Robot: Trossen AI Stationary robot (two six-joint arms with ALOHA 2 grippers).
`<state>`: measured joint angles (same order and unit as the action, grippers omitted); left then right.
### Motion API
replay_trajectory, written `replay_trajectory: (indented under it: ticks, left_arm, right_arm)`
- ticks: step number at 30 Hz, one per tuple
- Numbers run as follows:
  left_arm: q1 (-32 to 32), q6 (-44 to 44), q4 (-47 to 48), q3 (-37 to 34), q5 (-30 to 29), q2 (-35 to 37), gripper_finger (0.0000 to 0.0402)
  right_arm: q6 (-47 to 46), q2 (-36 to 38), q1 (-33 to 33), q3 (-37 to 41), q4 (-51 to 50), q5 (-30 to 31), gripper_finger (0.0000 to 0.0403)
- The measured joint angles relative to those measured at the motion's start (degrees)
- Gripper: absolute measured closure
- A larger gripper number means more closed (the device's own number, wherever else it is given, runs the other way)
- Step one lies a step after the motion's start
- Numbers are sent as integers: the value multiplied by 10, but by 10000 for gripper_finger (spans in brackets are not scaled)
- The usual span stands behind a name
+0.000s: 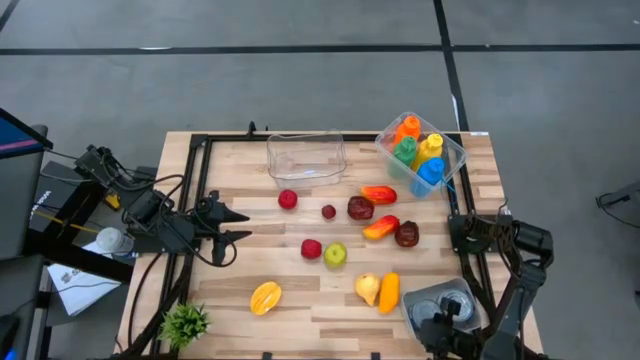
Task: Pick & Place Food Item
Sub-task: Put the bottom red apple into the transparent bin
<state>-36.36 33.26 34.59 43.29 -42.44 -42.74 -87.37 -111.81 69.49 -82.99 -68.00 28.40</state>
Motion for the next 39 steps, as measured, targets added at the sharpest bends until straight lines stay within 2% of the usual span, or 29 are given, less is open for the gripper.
replay_trajectory:
  ticks: [7,12,21,25,28,32,36,39]
  left_arm:
    - [0,0,0,0,0,0,225]
    - [0,0,0,0,0,0,225]
    - [0,0,-7,0,2,-4,225]
    - [0,0,-15,0,2,-14,225]
    - [0,0,-15,0,2,-22,225]
    - [0,0,-17,0,2,-24,225]
    - [0,0,-17,0,-1,-24,225]
    - [0,-1,-17,0,-10,-24,225]
  right_arm:
    - [-14,0,-2,-78,-125,2,183]
    - [-27,1,-3,-140,-220,50,153]
    - [34,52,-6,-150,-218,255,154]
    - [140,87,-6,-141,-219,356,155]
    - [191,145,-13,-113,-220,433,173]
    - [259,240,-43,-71,-212,506,233]
    - [278,337,-104,-11,-208,503,318]
    - [307,409,-152,62,-156,469,382]
